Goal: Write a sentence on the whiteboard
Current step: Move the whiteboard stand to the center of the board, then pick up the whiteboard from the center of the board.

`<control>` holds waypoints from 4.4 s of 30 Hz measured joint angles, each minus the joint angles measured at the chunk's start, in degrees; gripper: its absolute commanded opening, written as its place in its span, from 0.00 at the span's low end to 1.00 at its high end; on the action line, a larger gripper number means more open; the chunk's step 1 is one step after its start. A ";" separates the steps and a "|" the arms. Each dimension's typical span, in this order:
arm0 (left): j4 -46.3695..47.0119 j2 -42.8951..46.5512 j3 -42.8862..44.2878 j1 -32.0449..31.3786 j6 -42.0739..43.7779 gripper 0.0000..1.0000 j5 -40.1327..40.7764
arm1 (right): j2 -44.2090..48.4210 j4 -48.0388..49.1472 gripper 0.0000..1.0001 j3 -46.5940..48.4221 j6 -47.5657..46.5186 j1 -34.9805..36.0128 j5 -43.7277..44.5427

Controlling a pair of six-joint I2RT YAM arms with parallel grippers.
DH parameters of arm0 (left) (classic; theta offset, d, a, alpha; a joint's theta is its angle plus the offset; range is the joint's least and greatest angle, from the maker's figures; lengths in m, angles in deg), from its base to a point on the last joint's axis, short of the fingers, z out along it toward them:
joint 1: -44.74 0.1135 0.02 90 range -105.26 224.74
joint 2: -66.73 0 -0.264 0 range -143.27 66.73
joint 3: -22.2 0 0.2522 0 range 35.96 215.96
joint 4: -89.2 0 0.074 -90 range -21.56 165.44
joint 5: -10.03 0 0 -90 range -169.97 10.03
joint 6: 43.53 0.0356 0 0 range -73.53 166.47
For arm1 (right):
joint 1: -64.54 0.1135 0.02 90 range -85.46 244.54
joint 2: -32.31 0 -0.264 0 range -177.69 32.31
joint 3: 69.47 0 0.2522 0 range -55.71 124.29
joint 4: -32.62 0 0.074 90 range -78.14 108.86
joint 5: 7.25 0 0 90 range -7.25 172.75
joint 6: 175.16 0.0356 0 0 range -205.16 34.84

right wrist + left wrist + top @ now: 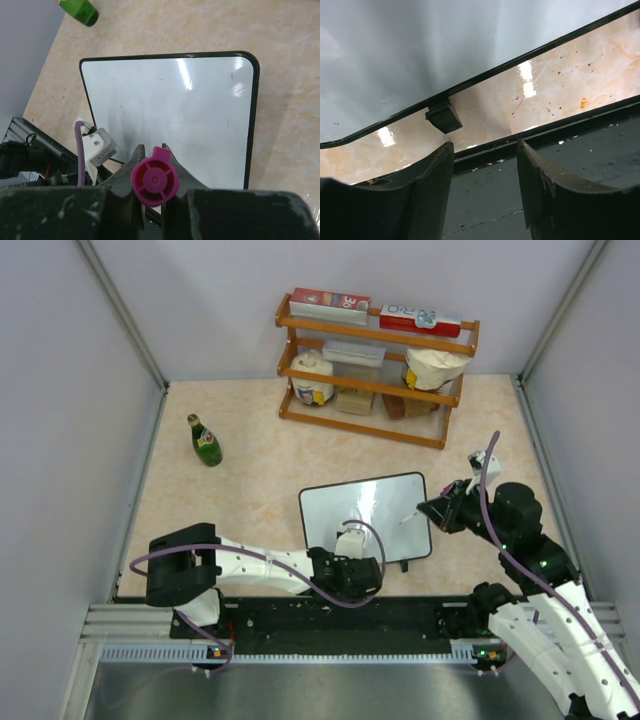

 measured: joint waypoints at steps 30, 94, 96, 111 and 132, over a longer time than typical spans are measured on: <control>-3.52 -2.99 2.56 2.03 2.16 0.50 7.10 | -0.31 0.02 0.00 0.00 -0.17 0.00 0.50; 7.30 39.10 -8.02 38.07 33.16 0.95 -20.96 | 7.26 -1.97 0.00 -7.98 3.80 -0.02 -7.17; 8.59 39.87 -8.04 42.75 33.48 0.95 -25.11 | 6.64 -2.03 0.00 -7.98 3.67 -0.02 -7.32; 12.98 39.21 -11.06 67.91 34.18 0.95 -53.90 | 1.92 2.97 0.00 -7.98 2.56 -0.02 -8.61; 13.64 42.10 -14.08 69.37 38.16 0.94 -57.83 | -5.49 21.68 0.00 -9.77 4.37 -0.02 -14.67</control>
